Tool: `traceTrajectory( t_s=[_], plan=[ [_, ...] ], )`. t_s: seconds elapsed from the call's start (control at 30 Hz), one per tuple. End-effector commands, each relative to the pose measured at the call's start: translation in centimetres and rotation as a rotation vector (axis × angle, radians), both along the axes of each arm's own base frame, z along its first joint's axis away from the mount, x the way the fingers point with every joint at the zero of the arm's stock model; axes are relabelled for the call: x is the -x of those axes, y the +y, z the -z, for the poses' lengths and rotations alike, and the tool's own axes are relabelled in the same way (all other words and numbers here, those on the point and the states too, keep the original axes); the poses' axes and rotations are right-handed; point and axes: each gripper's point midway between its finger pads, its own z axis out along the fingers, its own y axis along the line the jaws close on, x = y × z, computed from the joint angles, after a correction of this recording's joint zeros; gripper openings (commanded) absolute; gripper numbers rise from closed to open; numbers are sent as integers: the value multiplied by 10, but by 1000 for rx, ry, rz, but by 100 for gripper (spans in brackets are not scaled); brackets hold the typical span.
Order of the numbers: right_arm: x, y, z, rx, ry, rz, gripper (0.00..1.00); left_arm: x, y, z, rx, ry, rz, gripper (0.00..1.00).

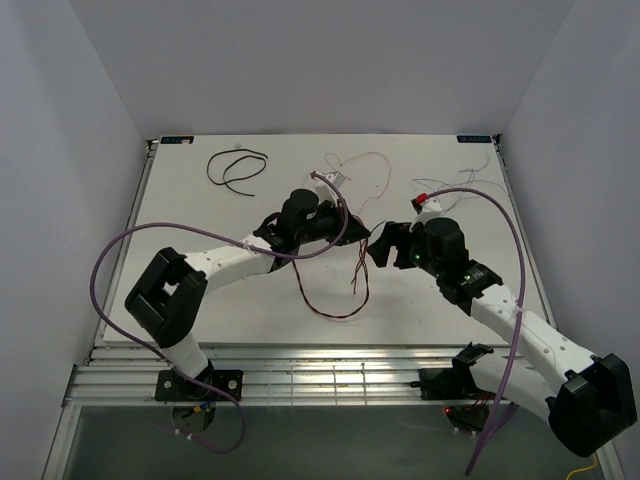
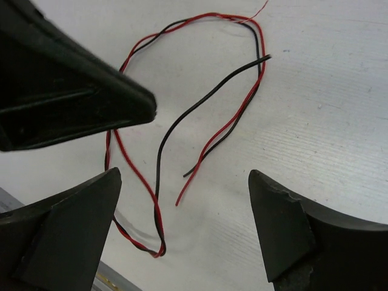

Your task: Untangle the cables

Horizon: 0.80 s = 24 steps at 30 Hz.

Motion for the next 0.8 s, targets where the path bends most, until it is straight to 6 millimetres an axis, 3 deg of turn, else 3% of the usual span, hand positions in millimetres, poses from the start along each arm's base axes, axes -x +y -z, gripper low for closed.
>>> traceTrajectory(
  t_s=[0.0,0.17,0.47,0.5,0.77],
  plan=[
    [-16,-15,-30,-98,-30,177,90,25,2,-55,99,-130,103,0],
    [-19,-27,-29,-143,-7,276,90,37,11,-73,125,-159,108,0],
    [-15,6,-41,-237,38,125,90,50,12,-87,157,-164,145,0],
    [-17,12,-50,-271,11,100,90,51,11,-88,161,-163,151,0],
    [-15,14,-55,-304,8,99,90,57,9,-89,168,-151,159,0]
  ],
)
